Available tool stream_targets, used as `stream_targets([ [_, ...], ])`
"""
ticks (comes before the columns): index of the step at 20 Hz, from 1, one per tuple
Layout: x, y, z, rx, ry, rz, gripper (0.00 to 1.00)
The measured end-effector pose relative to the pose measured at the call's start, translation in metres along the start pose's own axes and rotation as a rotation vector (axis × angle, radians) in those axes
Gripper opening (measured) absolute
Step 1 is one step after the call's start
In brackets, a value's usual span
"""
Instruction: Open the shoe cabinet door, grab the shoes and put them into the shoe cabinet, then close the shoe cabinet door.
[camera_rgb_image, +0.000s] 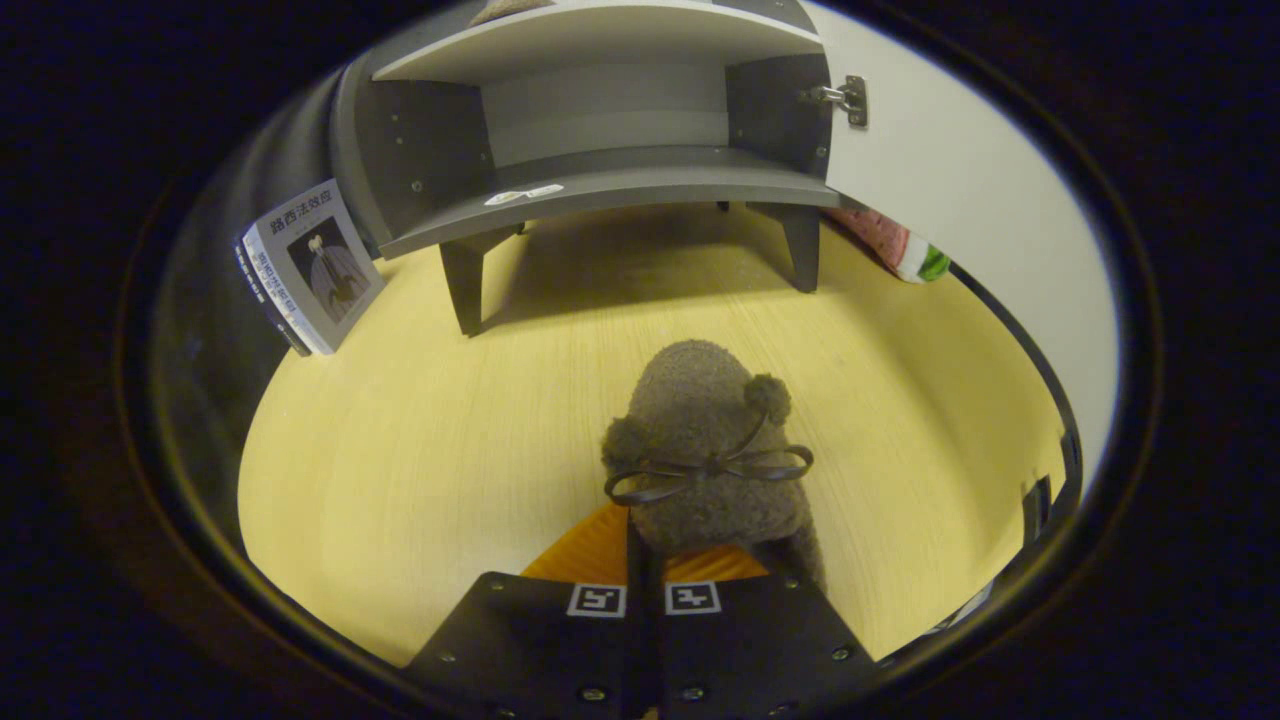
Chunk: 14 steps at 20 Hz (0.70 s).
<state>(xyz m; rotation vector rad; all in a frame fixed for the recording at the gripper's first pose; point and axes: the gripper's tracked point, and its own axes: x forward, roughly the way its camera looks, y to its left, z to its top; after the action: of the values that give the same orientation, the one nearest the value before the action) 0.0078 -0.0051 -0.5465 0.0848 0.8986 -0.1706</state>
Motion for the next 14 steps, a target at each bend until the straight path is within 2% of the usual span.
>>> stream_targets([
  [9,-0.039,-0.005,0.028,0.018,-0.056,0.051,0.0],
  [14,-0.095,-0.007,0.086,-0.014,-0.148,0.131,0.0],
])
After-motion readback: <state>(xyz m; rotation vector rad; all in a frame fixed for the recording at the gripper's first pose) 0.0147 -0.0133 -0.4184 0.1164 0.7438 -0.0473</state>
